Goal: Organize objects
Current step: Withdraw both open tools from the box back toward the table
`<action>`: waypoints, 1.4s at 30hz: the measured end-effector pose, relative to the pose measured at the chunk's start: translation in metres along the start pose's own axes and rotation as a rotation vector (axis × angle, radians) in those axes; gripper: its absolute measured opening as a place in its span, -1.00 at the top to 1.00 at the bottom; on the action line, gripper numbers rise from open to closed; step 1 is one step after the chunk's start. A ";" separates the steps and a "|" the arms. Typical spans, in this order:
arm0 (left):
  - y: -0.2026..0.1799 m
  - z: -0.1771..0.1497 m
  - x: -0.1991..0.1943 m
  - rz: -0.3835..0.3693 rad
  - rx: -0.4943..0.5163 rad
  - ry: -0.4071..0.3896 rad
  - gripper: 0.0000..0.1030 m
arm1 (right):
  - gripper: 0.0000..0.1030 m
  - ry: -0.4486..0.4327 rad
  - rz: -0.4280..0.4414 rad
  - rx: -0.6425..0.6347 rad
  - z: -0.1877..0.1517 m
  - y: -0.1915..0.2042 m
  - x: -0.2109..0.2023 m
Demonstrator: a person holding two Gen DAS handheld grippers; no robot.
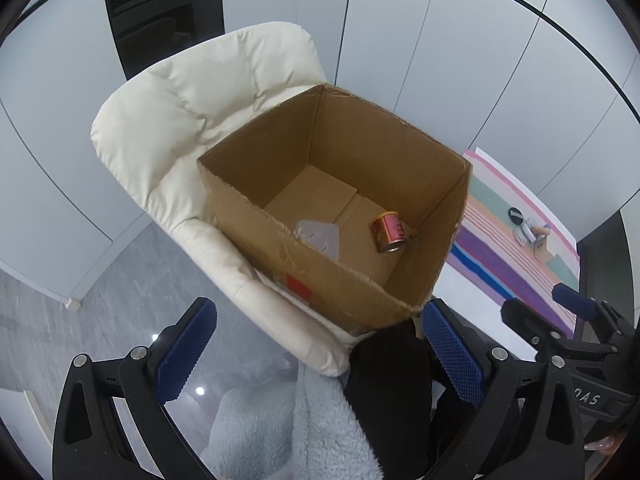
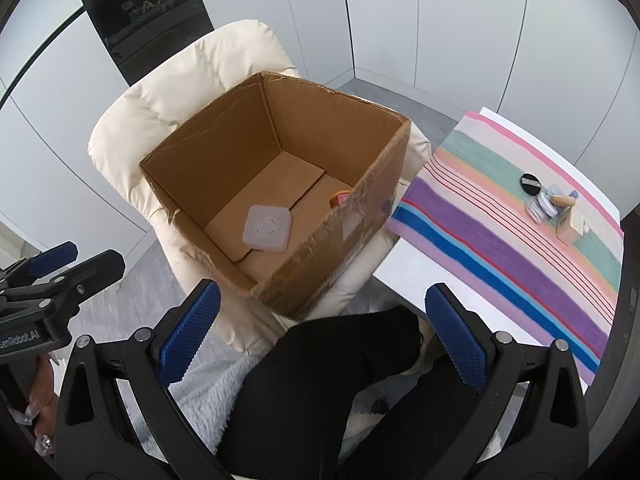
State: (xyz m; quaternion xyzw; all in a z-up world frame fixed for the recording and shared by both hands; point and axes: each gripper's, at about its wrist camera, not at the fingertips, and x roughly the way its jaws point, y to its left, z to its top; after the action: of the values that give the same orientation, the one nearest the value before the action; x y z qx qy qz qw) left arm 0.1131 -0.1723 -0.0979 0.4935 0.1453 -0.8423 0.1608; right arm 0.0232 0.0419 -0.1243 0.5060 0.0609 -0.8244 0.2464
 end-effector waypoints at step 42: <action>-0.147 -0.040 -0.009 -0.196 0.281 0.028 -1.00 | -1.00 -0.107 -0.149 0.240 -0.077 -0.102 -0.098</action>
State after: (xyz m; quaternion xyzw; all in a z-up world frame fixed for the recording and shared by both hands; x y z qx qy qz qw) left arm 0.0872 -0.0216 -0.0962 0.5062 0.0758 -0.8590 0.0055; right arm 0.0730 0.1915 -0.0918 0.4812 -0.0140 -0.8675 0.1254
